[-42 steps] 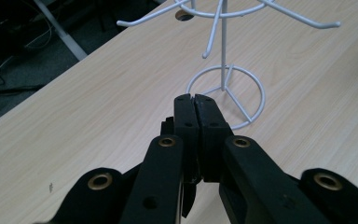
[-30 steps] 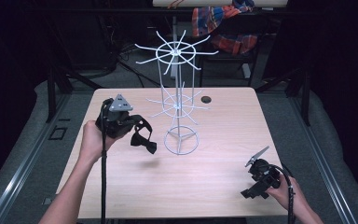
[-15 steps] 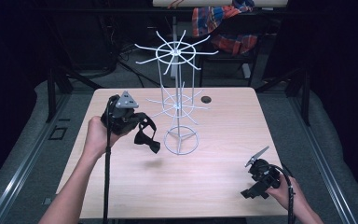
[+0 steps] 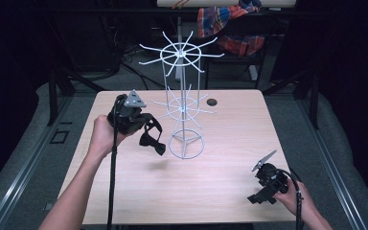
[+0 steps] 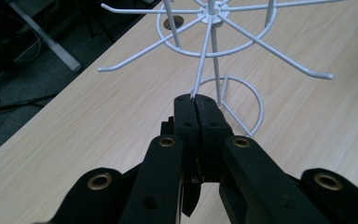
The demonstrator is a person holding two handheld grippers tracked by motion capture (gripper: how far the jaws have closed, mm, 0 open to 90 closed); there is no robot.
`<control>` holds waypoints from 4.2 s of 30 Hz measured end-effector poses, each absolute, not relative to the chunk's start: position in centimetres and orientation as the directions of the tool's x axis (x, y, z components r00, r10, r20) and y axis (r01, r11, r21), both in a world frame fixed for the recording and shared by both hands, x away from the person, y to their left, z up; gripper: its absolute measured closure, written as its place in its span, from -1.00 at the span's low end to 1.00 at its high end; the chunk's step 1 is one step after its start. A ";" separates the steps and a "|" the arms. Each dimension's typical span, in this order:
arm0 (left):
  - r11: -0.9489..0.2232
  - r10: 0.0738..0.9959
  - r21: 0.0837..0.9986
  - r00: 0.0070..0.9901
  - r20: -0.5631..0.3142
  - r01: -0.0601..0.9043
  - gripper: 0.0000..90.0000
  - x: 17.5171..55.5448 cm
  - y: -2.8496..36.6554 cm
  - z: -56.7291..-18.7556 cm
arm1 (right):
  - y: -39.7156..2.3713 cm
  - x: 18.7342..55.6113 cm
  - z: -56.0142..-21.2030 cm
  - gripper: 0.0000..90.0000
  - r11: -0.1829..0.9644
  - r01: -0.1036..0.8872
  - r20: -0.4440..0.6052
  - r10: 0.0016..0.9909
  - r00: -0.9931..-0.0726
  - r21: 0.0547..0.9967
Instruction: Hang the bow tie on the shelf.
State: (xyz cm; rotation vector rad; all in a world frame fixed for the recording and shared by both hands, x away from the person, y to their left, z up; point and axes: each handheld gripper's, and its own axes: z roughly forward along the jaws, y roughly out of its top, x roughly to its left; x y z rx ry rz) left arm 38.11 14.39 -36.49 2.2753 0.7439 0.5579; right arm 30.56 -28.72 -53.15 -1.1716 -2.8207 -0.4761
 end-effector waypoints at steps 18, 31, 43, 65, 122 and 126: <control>-0.632 0.631 0.685 0.753 0.185 0.362 0.96 39.2 14.1 -36.5 | -28.7 30.5 -53.2 -0.67 0.663 0.701 0.163 0.685 -0.710 0.265; -0.649 0.617 0.667 0.766 0.179 0.366 0.96 40.0 13.7 -36.3 | -28.8 30.6 -53.2 -0.67 0.665 0.700 0.166 0.683 -0.711 0.262; -0.651 0.617 0.663 0.767 0.177 0.371 0.96 40.8 13.3 -36.5 | -28.7 30.5 -53.2 -0.67 0.665 0.699 0.167 0.682 -0.712 0.264; -0.604 0.650 0.687 0.748 0.131 0.405 0.96 42.3 12.2 -37.7 | -28.7 30.5 -53.1 -0.67 0.669 0.696 0.162 0.681 -0.715 0.260; -0.457 0.811 0.725 0.577 0.101 0.515 -0.80 38.0 19.3 -38.6 | -28.6 30.5 -53.3 -0.68 0.666 0.700 0.176 0.680 -0.712 0.258; -0.448 0.826 0.717 0.555 0.104 0.533 -0.87 37.1 20.7 -39.3 | -28.6 30.5 -53.4 -0.68 0.664 0.701 0.180 0.680 -0.711 0.260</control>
